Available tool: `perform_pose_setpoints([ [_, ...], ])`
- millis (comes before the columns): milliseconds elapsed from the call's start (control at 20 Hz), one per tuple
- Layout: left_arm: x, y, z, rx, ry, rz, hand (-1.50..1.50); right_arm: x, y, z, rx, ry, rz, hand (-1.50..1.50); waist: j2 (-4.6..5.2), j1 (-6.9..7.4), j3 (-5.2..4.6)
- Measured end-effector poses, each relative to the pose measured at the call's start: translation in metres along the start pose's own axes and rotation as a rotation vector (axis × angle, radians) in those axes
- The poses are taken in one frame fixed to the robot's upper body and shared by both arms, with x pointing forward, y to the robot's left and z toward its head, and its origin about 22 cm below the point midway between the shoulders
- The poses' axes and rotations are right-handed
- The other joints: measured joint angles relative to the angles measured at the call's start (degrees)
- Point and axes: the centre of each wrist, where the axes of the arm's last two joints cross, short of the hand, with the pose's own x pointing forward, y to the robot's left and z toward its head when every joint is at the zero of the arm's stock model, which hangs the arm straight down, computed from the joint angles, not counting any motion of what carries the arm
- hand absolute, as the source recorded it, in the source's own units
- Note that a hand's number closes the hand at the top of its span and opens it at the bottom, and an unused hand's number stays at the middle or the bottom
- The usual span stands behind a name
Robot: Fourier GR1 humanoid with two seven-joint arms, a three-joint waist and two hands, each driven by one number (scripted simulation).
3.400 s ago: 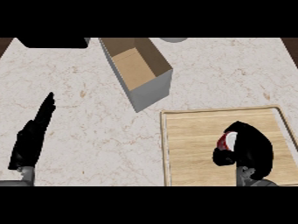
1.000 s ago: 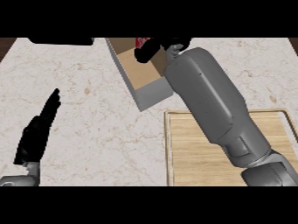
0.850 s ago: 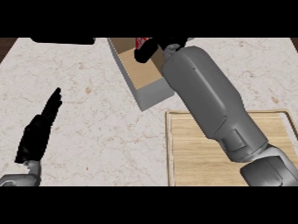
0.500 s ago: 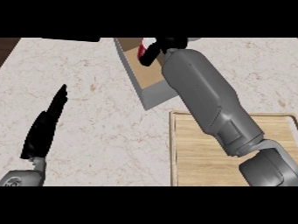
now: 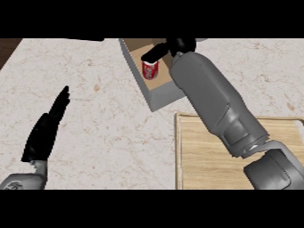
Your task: Pick the can from the tray and place it in the cardboard box
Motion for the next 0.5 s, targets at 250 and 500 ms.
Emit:
perform_pose_setpoints([
  [250,0.001,0.001,0.0,0.012,0.001,0.0,0.0,0.001,-0.01,-0.004,-0.144,-0.004,-0.203,-1.5,-0.13,-0.86,0.05],
  [500,-0.005,0.009,0.004,0.026,0.018,0.003,0.0,-0.007,-0.03,-0.012,-0.241,-0.009,-0.401,-1.5,-0.45,-1.99,0.07],
])
